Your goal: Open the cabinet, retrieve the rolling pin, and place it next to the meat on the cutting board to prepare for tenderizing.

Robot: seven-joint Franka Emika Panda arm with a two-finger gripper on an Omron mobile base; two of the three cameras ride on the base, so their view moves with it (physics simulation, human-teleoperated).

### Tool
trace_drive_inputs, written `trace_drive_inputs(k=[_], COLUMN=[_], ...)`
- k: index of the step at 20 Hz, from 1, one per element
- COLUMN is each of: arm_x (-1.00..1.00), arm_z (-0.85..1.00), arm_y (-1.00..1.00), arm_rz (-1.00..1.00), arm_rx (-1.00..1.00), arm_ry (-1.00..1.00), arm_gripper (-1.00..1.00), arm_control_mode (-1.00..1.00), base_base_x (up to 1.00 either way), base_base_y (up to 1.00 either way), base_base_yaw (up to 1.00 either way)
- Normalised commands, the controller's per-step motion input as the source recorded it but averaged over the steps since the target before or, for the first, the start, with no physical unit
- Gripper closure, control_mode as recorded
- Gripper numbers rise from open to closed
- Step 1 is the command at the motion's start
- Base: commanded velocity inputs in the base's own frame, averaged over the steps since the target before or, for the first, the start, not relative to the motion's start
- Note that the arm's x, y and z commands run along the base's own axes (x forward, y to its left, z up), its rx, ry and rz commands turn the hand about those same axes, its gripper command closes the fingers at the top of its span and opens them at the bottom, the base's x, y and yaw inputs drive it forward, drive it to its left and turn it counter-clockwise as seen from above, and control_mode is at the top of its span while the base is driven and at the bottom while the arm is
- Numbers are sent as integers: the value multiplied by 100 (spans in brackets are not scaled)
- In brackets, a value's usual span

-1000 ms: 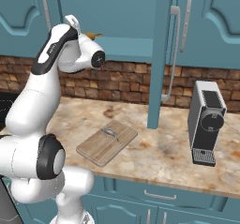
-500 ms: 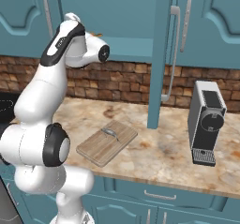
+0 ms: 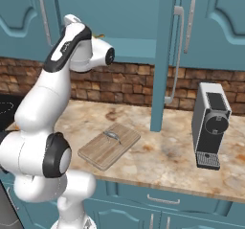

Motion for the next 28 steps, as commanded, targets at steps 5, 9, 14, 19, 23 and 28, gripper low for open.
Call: trace_drive_inputs(k=[5,9,14,19,23,28], arm_x=[-72,-79,-83,-83,-88,-91], arm_z=[0,-3,-8,-11,-13,-14], arm_y=[80,97,100,100,100,100], arm_rz=[8,11,15,16,17,18], arm_rx=[0,0,0,0,0,0], arm_ry=[-10,-12,-10,-9,-9,-10], arm_gripper=[-100,-100,-100,-100,-100,-100], arm_control_mode=[-100,-100,-100,-100,-100,-100], base_base_x=[0,0,0,0,0,0], base_base_y=[0,0,0,0,0,0], base_base_yaw=[0,0,0,0,0,0])
